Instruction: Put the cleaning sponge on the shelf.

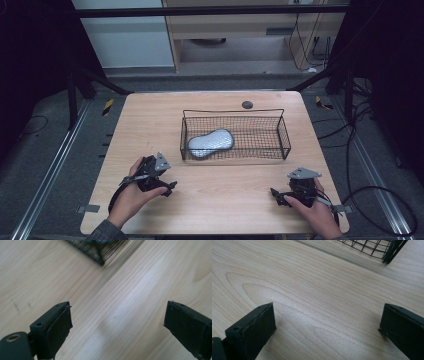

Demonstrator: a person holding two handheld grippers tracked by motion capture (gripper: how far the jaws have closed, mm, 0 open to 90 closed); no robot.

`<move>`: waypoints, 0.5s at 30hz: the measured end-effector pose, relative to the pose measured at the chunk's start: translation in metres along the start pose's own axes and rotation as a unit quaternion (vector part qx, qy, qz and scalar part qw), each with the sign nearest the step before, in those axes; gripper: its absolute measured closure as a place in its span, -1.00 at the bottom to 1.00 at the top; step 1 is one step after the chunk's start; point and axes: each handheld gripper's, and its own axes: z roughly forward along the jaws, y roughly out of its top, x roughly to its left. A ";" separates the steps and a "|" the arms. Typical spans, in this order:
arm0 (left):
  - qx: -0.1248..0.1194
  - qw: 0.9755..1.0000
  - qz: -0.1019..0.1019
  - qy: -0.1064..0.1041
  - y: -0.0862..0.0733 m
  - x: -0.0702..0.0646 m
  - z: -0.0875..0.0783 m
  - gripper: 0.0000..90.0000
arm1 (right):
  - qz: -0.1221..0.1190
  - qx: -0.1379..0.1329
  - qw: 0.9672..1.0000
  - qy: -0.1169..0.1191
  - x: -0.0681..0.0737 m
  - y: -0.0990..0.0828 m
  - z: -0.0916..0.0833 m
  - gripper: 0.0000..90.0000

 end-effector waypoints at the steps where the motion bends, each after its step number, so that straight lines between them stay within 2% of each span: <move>1: 0.000 1.000 -0.009 0.003 -0.003 0.004 0.002 -0.85 | 0.000 0.000 1.000 0.000 0.000 0.000 0.000 -0.99; 5: 0.004 0.999 -0.034 0.012 -0.012 0.019 0.008 -0.86 | 0.000 0.000 1.000 0.000 0.000 0.000 0.000 -0.99; 9: 0.002 0.998 -0.063 0.024 -0.018 0.034 0.015 -0.87 | 0.000 0.000 1.000 0.000 0.000 0.000 0.000 -0.99; 15: -0.001 0.992 -0.118 0.036 -0.030 0.056 0.031 -0.89 | 0.000 0.000 1.000 0.000 0.000 0.000 0.000 -0.99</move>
